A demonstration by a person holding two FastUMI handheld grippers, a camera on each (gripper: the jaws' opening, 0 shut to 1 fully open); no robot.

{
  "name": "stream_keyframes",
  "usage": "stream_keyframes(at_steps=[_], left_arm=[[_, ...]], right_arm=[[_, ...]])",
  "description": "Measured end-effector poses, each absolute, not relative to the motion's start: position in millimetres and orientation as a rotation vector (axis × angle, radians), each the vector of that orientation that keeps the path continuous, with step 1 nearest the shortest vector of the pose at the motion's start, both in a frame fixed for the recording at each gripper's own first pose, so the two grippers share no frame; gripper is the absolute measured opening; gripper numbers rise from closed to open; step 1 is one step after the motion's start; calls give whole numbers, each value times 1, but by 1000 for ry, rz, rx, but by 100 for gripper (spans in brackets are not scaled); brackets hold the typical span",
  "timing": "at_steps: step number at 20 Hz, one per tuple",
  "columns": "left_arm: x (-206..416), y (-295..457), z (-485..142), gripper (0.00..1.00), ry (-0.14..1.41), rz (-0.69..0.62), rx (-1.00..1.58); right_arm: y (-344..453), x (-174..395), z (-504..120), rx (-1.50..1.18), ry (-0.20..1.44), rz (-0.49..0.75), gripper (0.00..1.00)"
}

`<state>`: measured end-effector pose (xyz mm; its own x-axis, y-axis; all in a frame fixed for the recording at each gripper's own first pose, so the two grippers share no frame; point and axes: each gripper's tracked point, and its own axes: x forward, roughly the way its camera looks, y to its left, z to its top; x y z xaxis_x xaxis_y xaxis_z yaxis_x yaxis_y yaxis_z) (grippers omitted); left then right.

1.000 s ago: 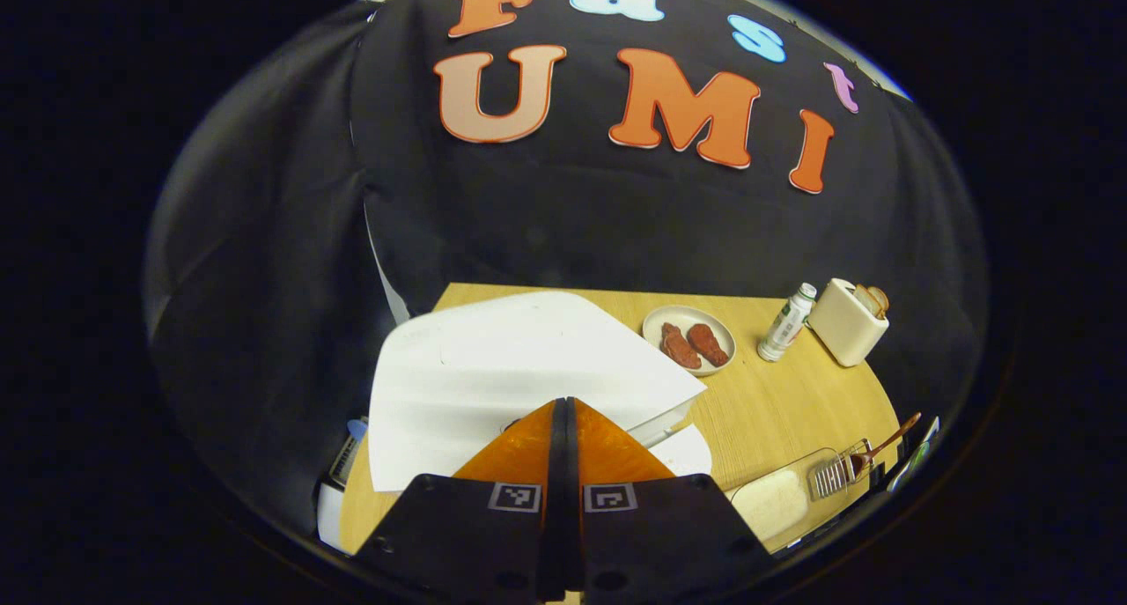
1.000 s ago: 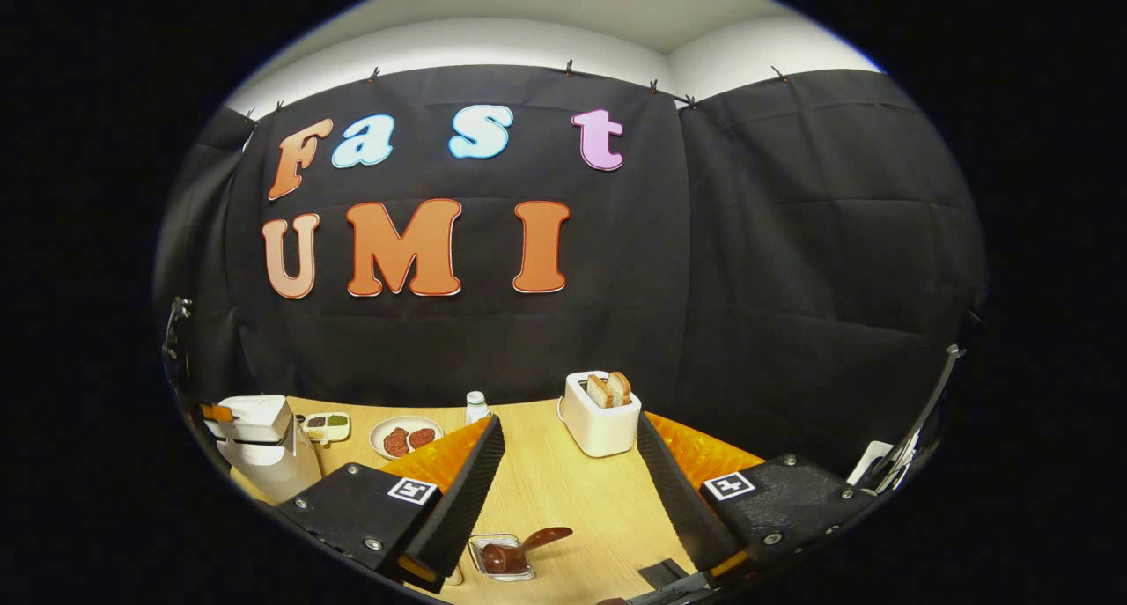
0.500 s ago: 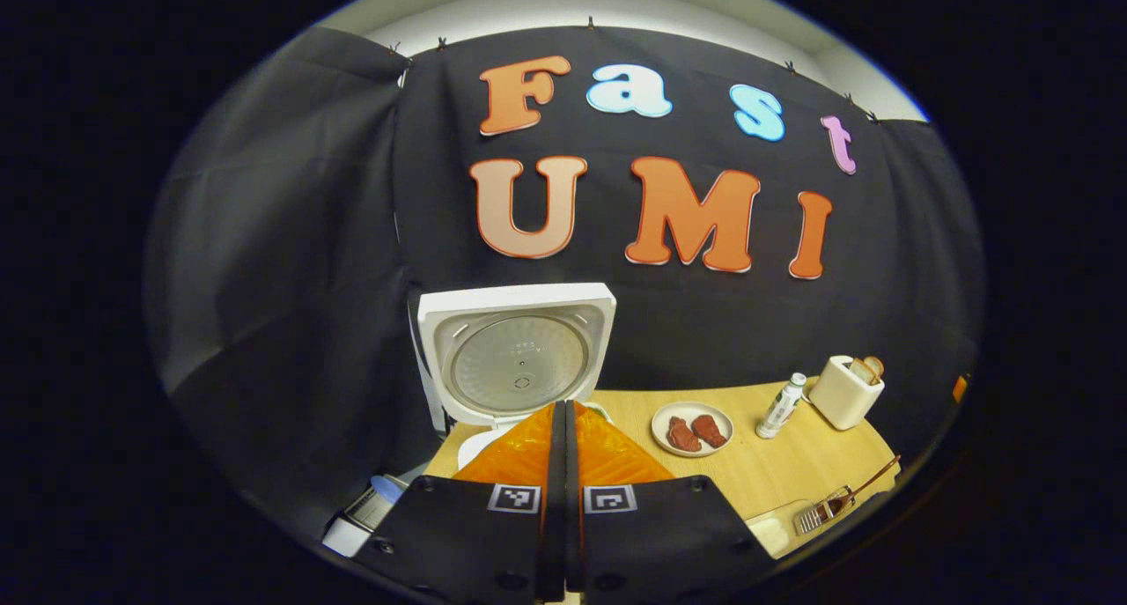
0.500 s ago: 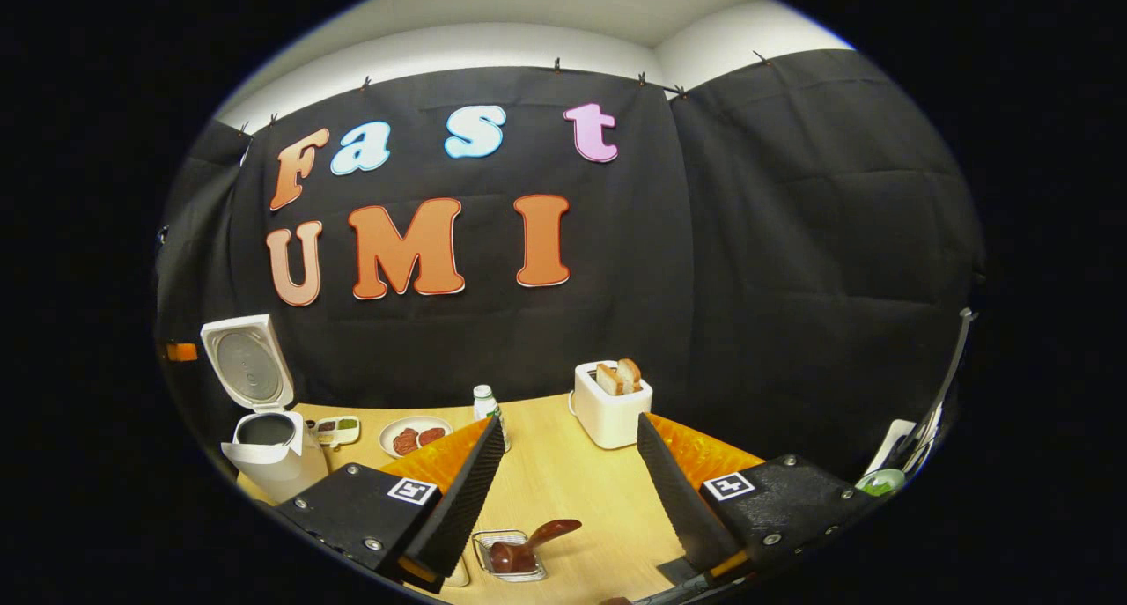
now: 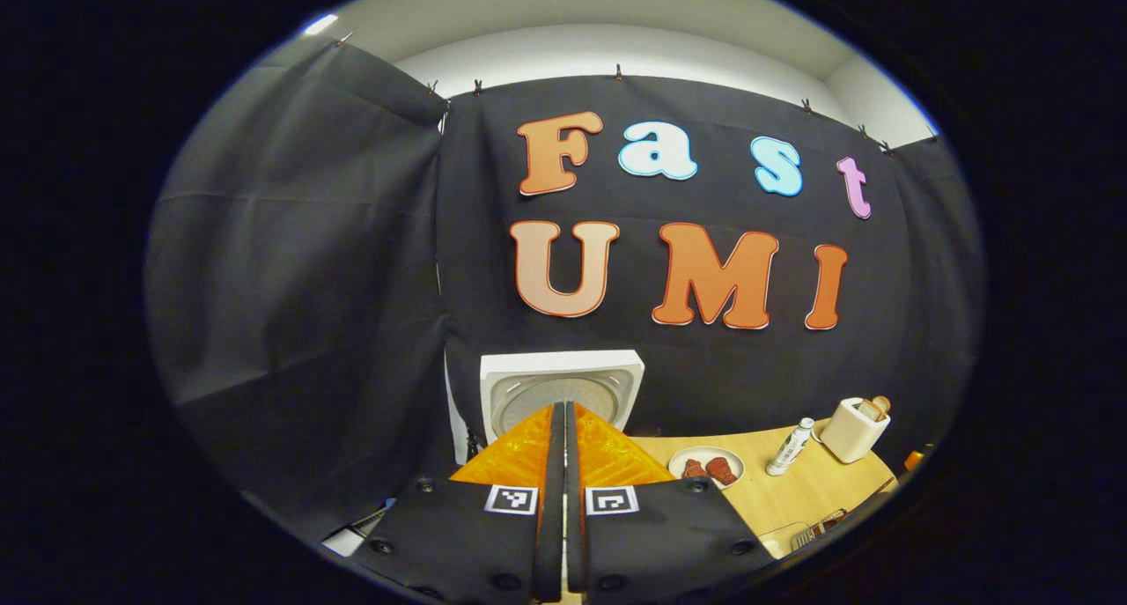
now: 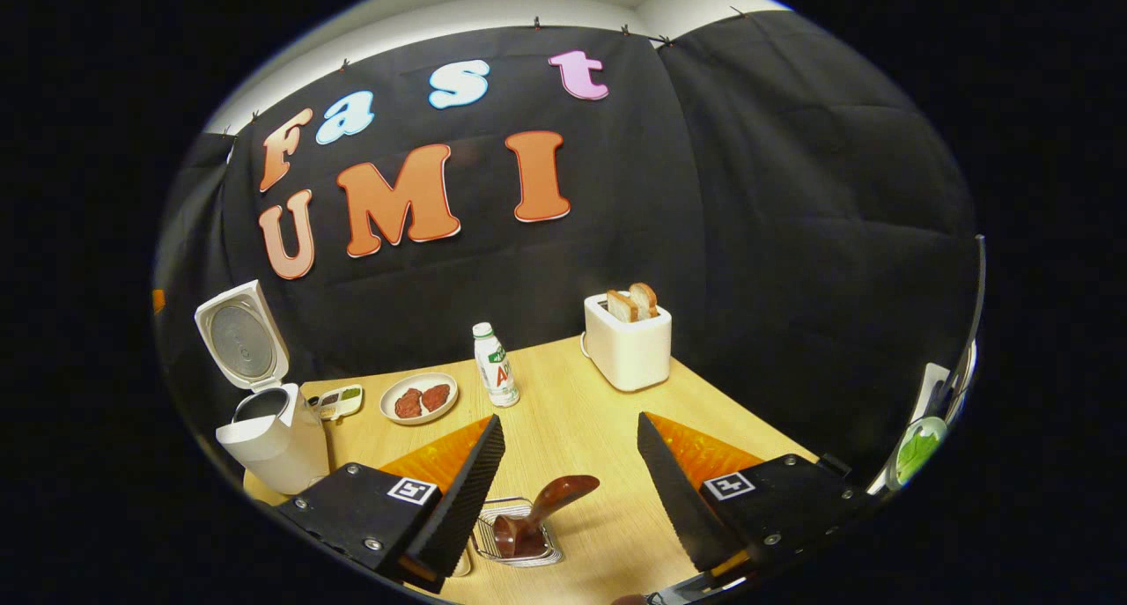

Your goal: Close the left gripper, press the button to open the rice cooker; take a wooden spoon from the chopstick holder with the right hand, scoop a spoonful of rice and pour it into the rice cooker, then put the wooden spoon back into the chopstick holder.

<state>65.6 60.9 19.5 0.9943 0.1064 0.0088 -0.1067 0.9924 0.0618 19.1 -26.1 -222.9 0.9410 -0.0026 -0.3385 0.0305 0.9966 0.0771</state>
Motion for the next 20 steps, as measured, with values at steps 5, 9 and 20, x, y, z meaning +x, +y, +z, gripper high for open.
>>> stream_keyframes(at_steps=[5,9,20], left_arm=[[50,67,32,64,-30,119,56],[40,70,37,92,-42,137,61],[32,95,31,100,-21,204,69]], right_arm=[[-10,21,-271,211,445,25,95],[0,25,-301,294,515,36,95],[13,19,-331,485,594,41,38]])
